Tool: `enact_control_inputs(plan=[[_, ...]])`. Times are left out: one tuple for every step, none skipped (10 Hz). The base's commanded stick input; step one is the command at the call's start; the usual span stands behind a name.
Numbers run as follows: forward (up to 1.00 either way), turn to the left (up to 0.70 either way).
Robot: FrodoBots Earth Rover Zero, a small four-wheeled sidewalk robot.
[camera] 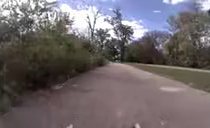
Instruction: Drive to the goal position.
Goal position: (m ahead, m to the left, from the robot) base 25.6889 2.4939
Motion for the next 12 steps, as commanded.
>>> enact_control_inputs(plan=[[1.00, 0.00], [1.00, 0.00], [1.00, 0.00], [1.00, 0.00], [1.00, 0.00], [1.00, 0.00], [1.00, 0.00], [1.00, 0.00], [1.00, 0.00], [1.00, 0.00], [1.00, 0.00], [1.00, 0.00]])
